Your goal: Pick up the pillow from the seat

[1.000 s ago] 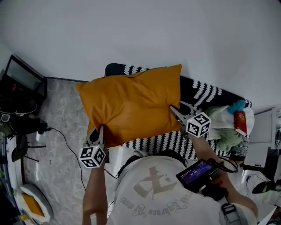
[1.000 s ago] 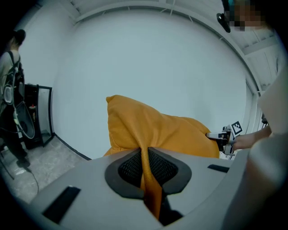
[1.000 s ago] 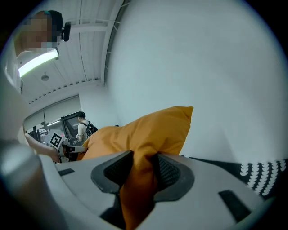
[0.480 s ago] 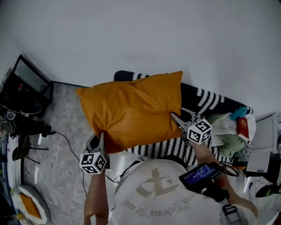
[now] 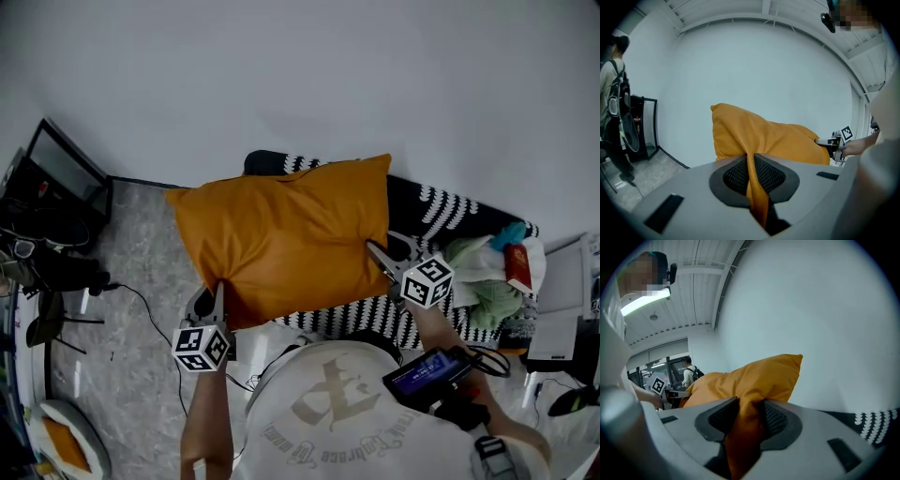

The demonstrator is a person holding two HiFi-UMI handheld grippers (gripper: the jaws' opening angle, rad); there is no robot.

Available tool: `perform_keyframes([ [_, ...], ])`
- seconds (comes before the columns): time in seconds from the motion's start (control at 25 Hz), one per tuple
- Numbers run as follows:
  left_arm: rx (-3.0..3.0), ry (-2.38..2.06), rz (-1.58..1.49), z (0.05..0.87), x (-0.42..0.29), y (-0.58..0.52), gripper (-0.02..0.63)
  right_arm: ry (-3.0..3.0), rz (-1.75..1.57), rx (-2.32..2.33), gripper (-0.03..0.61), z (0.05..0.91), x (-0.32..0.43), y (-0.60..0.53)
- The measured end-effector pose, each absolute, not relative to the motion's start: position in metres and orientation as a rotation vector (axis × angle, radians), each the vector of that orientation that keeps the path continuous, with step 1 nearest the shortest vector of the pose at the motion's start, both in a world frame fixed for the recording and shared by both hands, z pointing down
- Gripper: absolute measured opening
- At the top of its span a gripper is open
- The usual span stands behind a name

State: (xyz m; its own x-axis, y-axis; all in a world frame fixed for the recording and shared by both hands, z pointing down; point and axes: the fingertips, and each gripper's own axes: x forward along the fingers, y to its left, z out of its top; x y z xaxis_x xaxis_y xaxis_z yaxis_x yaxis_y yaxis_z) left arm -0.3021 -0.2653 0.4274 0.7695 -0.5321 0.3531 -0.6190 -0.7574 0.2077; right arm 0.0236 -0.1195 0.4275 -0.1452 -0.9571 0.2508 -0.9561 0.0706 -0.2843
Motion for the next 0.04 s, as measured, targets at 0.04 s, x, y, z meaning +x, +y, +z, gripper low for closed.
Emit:
perform_keyframes([
  [0.04, 2.652, -0.886, 0.395, 0.4271, -0.3016, -0.2656, 0.041, 2.294, -0.609, -2.054, 0.166, 0.4276, 0.0239, -0.1193],
])
